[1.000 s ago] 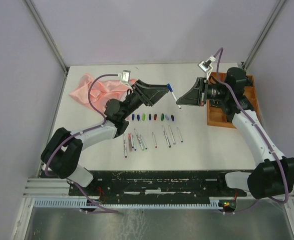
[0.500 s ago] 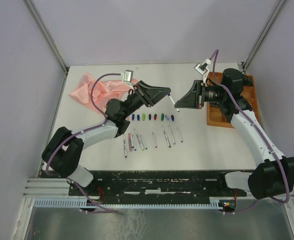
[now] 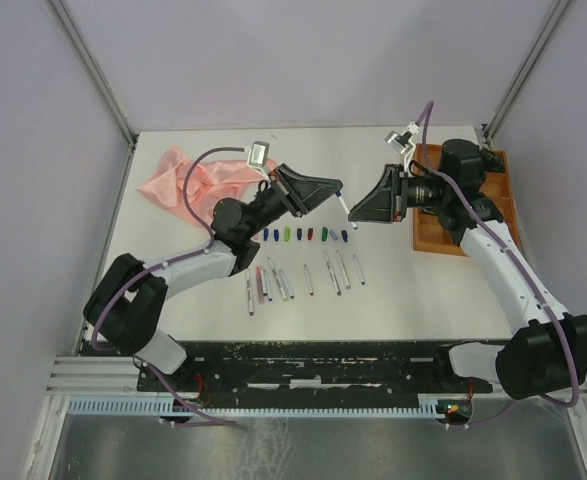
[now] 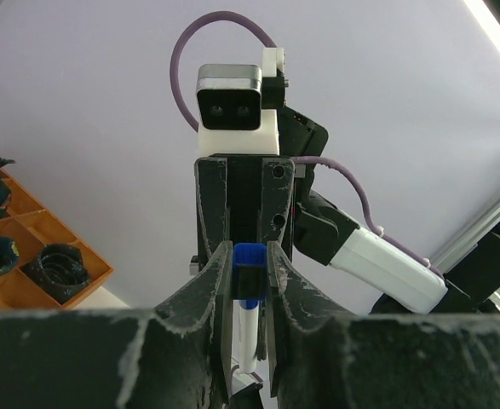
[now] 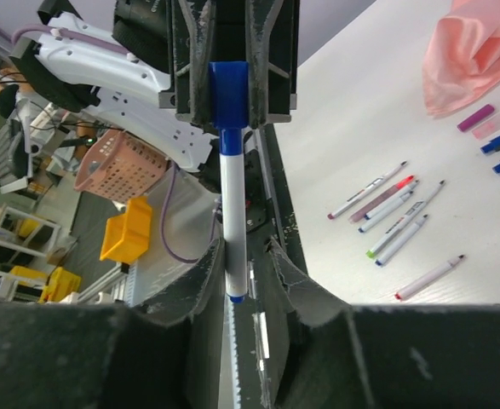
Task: Open the pen caps
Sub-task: Open the pen cap from the pen.
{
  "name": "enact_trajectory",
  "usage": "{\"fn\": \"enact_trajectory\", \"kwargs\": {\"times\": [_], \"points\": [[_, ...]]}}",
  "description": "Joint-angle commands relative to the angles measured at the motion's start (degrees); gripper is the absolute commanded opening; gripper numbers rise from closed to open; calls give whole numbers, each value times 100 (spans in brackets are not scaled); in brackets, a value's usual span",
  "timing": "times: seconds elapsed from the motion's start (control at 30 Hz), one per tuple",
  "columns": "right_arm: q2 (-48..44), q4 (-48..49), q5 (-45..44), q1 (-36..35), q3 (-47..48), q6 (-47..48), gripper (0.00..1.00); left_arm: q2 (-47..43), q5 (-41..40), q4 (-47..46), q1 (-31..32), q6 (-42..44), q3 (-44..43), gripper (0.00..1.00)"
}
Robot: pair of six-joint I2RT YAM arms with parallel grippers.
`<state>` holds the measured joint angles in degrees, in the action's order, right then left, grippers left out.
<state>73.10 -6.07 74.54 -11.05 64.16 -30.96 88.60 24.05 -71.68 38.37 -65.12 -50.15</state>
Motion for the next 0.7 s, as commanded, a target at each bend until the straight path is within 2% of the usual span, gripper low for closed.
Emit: {"fn": "enact_trajectory", "kwargs": {"times": [0.0, 0.13, 0.23, 0.33, 0.67], "points": [[-220, -436, -238, -7, 107, 724, 38, -89, 123, -402, 68, -104, 73, 3], [-349, -748, -458, -88, 103, 1161, 53, -208, -20, -107, 245, 277, 192, 3], [-372, -969, -559, -210, 117, 1469, 55, -378, -228, 334, 420, 731, 230, 3], [-350, -1274, -727, -345, 176, 1772, 53, -520, -466, 673, 516, 1074, 293, 3], [-201, -1663, -889, -528, 329, 2090, 32, -766, -927, 826, 540, 1554, 451, 3]]}}
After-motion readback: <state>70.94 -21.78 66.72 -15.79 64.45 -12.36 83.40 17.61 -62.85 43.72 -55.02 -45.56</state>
